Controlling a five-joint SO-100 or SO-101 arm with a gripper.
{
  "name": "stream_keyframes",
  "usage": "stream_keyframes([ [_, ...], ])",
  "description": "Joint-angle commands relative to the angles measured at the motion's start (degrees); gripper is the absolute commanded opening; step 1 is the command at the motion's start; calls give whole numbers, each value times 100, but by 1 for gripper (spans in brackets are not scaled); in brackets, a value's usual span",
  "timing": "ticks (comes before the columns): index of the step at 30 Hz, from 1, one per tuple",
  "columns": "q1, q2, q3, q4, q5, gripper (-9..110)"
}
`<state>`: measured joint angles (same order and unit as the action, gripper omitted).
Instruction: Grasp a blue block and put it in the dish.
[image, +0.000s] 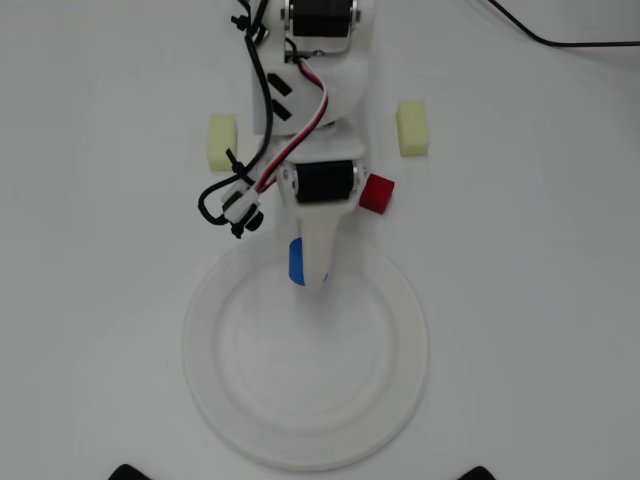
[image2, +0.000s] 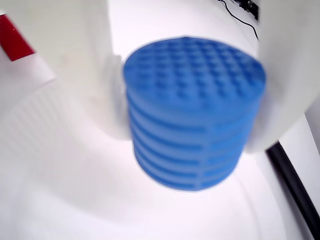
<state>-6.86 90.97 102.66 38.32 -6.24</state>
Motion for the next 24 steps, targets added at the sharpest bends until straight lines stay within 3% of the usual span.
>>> stream_keyframes([
  [1,-18,-334,-536,-88,44,0],
  [13,9,-1002,-773,97,185,1],
  [24,18,-686,-923,861,70,23],
])
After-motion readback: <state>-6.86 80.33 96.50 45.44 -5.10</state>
